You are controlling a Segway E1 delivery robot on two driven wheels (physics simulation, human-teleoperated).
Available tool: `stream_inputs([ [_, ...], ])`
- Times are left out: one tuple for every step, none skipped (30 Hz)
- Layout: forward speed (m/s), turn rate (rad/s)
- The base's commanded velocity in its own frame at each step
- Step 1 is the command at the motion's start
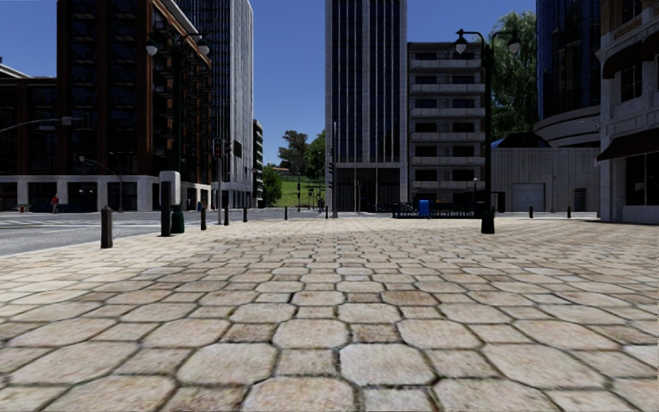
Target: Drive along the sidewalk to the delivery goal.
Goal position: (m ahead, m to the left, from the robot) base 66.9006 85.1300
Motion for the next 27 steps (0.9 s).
stream_inputs([
  [2.0,0.0],
  [2.0,0.0],
  [2.0,0.0],
  [2.0,0.0],
  [2.0,0.0],
  [2.0,0.0],
  [2.0,0.0],
  [2.0,0.0],
  [2.0,0.0],
  [2.0,0.0],
  [2.0,0.0],
  [2.0,0.0],
  [2.0,0.0],
  [2.0,0.0],
  [2.0,0.0],
  [2.0,0.0],
  [2.0,0.0],
  [2.0,0.0],
  [2.0,0.0],
  [2.0,0.0],
  [2.0,0.0],
  [2.0,0.0],
  [2.0,0.0],
  [2.0,0.0],
  [2.0,0.0],
  [2.0,0.0],
  [2.0,0.0],
])
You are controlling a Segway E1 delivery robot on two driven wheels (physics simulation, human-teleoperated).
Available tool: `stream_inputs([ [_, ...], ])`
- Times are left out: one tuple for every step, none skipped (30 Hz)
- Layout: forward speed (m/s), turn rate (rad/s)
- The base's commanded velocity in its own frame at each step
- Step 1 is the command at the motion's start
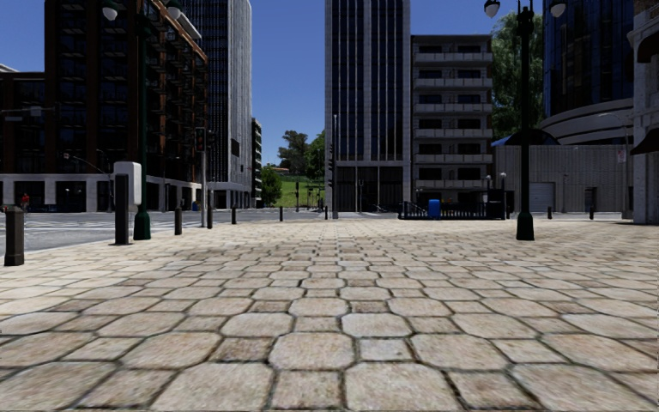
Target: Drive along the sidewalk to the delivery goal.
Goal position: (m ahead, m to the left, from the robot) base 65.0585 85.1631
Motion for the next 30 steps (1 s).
stream_inputs([
  [2.0,0.0],
  [2.0,0.0],
  [2.0,0.0],
  [2.0,0.0],
  [2.0,0.0],
  [2.0,0.0],
  [2.0,0.0],
  [2.0,0.0],
  [2.0,0.0],
  [2.0,0.0],
  [2.0,0.0],
  [2.0,0.0],
  [2.0,0.0],
  [2.0,0.0],
  [2.0,0.0],
  [2.0,0.0],
  [2.0,0.0],
  [2.0,0.0],
  [2.0,0.0],
  [2.0,0.0],
  [2.0,0.0],
  [2.0,0.0],
  [2.0,0.0],
  [2.0,0.0],
  [2.0,0.0],
  [2.0,0.0],
  [2.0,0.0],
  [2.0,0.0],
  [2.0,0.0],
  [2.0,0.0],
])
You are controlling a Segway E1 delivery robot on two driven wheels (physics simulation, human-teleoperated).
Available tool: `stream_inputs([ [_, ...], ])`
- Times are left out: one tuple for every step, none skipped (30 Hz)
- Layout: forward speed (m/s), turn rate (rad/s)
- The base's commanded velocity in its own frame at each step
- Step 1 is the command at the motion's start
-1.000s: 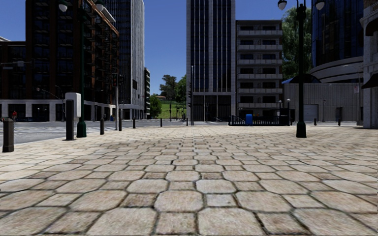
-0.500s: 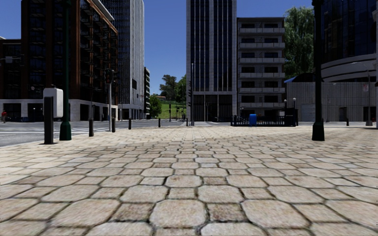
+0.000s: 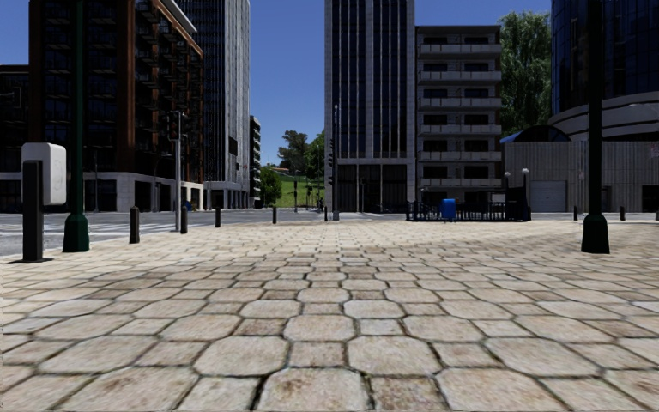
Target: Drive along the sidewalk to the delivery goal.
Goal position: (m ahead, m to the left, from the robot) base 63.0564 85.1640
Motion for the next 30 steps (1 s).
stream_inputs([
  [2.0,0.0],
  [2.0,0.0],
  [2.0,0.0],
  [2.0,0.0],
  [2.0,0.0],
  [2.0,0.0],
  [2.0,0.0],
  [2.0,0.0],
  [2.0,0.0],
  [2.0,0.0],
  [2.0,0.0],
  [2.0,0.0],
  [2.0,0.0],
  [2.0,0.0],
  [2.0,0.0],
  [2.0,0.0],
  [2.0,0.0],
  [2.0,0.0],
  [2.0,0.0],
  [2.0,0.0],
  [2.0,0.0],
  [2.0,0.0],
  [2.0,0.0],
  [2.0,0.0],
  [2.0,0.0],
  [2.0,0.0],
  [2.0,0.0],
  [2.0,0.0],
  [2.0,0.0],
  [2.0,0.0],
])
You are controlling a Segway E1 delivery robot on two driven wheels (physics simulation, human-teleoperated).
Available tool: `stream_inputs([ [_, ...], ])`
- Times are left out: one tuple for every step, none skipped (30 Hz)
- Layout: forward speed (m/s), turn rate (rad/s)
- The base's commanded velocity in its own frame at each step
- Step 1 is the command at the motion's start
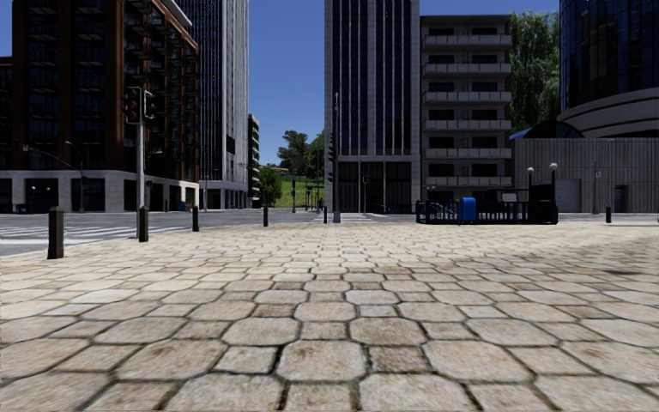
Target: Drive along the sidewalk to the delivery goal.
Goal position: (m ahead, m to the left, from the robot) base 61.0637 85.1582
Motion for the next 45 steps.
stream_inputs([
  [2.0,0.0],
  [2.0,0.0],
  [2.0,0.0],
  [2.0,0.0],
  [2.0,0.0],
  [2.0,0.0],
  [2.0,0.0],
  [2.0,0.0],
  [2.0,0.0],
  [2.0,0.0],
  [2.0,0.0],
  [2.0,0.0],
  [2.0,0.0],
  [2.0,0.0],
  [2.0,0.0],
  [2.0,0.0],
  [2.0,0.0],
  [2.0,0.0],
  [2.0,0.0],
  [2.0,0.0],
  [2.0,0.0],
  [2.0,0.0],
  [2.0,0.0],
  [2.0,0.0],
  [2.0,0.0],
  [2.0,0.0],
  [2.0,0.0],
  [2.0,0.0],
  [2.0,0.0],
  [2.0,0.0],
  [2.0,0.0],
  [2.0,0.0],
  [2.0,0.0],
  [2.0,0.0],
  [2.0,0.0],
  [2.0,0.0],
  [2.0,0.0],
  [2.0,0.0],
  [2.0,0.0],
  [2.0,0.0],
  [2.0,0.0],
  [2.0,0.08],
  [2.0,0.14],
  [2.0,0.15],
  [2.0,0.18],
])
